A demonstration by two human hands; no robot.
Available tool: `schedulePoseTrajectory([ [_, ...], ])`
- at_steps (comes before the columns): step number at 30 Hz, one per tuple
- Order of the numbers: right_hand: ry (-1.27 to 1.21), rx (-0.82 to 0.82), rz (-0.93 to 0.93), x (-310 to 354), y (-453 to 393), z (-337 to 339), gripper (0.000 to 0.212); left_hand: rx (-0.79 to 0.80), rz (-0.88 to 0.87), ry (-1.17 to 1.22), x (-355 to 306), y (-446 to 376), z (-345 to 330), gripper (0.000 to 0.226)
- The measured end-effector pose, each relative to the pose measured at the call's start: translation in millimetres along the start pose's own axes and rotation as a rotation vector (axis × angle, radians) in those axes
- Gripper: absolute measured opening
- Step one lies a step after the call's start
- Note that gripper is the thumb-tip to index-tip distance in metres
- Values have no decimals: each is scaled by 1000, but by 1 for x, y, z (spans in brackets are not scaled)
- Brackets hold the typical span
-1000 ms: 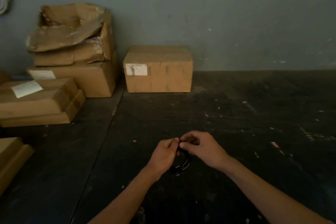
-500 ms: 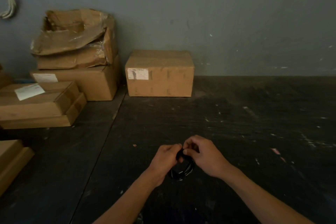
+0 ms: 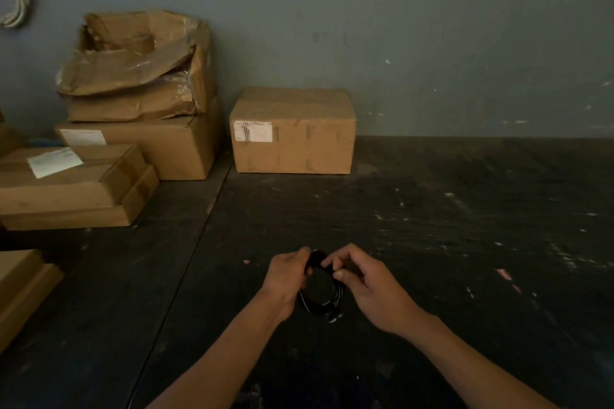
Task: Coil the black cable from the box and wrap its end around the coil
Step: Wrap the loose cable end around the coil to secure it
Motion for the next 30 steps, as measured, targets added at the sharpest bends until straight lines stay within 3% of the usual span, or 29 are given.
schedulePoseTrajectory([
  [3, -251, -101, -79, -5, 1, 0, 3, -49, -98, -86, -5, 1, 3, 33],
  [6, -619, -260, -341, -20, 1, -3, 26, -58, -296, -224, -19, 8, 1, 34],
  [10, -893, -230, -682, -34, 6, -14, 30, -45, -498, -381, -33, 18, -4, 30],
  [14, -922, -188, -738, -33, 9, -18, 26, -34, -554, -419, -36, 18, -7, 31],
  [18, -918, -249, -722, -35, 7, -15, 22, -2, -506, -279, -31, 18, -7, 34],
  [21, -892, -269, -720, -42, 10, -15, 19, 63, -463, -217, -27, 14, -9, 21],
  [25, -853, -276, -802, -54, 18, -25, 17, 80, -445, -213, -24, 9, -7, 27],
  [30, -896, -323, -933, -64, 17, -38, 19, 26, -490, -385, -24, 11, -9, 28],
])
Point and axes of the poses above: each hand's wrist, its own y-axis away from the middle knuckle, its own z-axis out of the back of the hand, x = y × z, the point moved 6 cm from there along -y, towards the middle knuckle, and after that the axes turned 5 degrees about -y, right-handed, at the moved point
